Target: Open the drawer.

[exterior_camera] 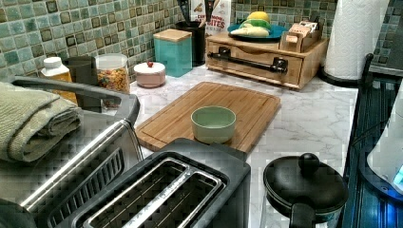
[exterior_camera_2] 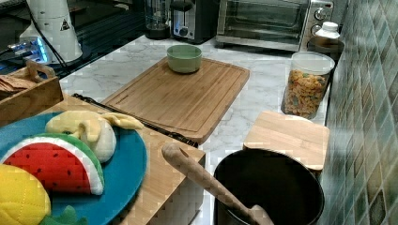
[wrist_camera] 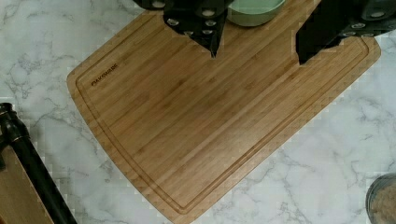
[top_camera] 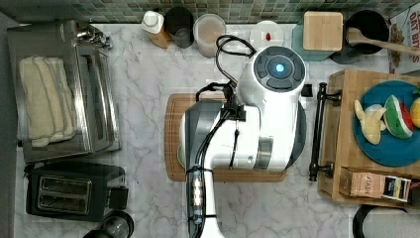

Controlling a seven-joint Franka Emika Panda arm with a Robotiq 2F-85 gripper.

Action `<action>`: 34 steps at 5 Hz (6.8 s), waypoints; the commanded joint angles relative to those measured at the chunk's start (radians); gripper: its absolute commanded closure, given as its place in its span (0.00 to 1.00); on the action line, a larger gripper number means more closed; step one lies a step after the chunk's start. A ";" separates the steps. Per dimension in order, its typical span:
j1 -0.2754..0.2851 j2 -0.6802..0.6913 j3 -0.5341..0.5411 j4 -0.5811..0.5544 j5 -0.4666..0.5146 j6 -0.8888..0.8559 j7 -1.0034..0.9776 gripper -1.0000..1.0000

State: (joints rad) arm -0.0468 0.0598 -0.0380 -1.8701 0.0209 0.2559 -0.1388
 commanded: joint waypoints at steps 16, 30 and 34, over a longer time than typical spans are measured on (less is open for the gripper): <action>-0.219 0.163 -0.151 -0.224 -0.091 0.514 -0.791 0.00; -0.018 0.229 0.057 -0.405 0.019 0.845 -0.503 0.00; 0.151 0.241 0.088 -0.354 -0.038 0.813 -0.266 0.00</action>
State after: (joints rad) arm -0.0233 0.3047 -0.0673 -2.2422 -0.0266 1.0469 -0.4858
